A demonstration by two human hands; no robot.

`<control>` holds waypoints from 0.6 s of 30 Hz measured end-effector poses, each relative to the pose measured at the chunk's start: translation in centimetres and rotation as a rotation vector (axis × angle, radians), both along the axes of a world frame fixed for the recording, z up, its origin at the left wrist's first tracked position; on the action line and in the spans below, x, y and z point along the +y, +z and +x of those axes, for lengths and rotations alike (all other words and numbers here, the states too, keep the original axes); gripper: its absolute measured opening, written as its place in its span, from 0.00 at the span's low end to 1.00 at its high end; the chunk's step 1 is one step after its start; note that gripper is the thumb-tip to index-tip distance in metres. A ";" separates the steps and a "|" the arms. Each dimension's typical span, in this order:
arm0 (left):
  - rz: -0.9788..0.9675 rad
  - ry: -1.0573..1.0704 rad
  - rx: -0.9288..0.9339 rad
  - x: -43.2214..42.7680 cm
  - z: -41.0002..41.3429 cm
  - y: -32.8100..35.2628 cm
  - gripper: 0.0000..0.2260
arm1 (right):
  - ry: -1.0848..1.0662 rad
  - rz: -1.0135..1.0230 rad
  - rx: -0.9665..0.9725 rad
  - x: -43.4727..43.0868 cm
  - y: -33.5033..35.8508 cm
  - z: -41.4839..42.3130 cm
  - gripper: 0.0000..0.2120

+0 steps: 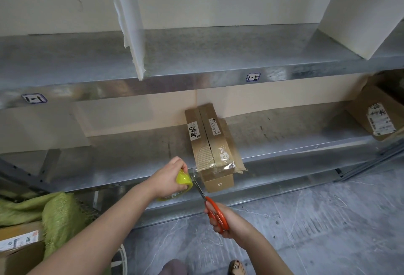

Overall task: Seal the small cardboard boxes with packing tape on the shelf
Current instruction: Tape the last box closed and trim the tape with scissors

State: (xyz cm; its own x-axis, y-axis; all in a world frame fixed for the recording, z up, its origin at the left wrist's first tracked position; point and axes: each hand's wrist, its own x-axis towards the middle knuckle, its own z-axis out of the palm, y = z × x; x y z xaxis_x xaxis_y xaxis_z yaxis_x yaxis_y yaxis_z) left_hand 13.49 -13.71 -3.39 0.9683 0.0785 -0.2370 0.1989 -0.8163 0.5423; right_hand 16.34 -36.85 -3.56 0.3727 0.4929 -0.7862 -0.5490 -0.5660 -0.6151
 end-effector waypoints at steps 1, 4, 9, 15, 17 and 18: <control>-0.006 -0.002 0.000 0.0 0.0 0.1 0.18 | 0.003 -0.003 -0.004 0.2 0.1 0.1 0.15; -0.010 -0.007 0.003 0.2 0.0 0.2 0.18 | 0.006 -0.001 -0.026 0.8 0.0 0.5 0.14; 0.003 -0.013 0.007 0.5 0.0 0.2 0.18 | -0.002 -0.013 -0.032 1.1 -0.6 0.7 0.13; -0.008 -0.033 -0.012 0.7 0.1 0.3 0.17 | -0.138 0.092 -0.020 0.5 -0.8 0.7 0.10; -0.012 -0.044 -0.018 0.7 0.3 0.3 0.17 | -0.160 0.100 -0.033 0.5 -0.9 0.8 0.09; -0.017 -0.049 -0.024 0.6 0.4 0.3 0.17 | -0.168 0.094 -0.051 0.4 -1.0 0.9 0.09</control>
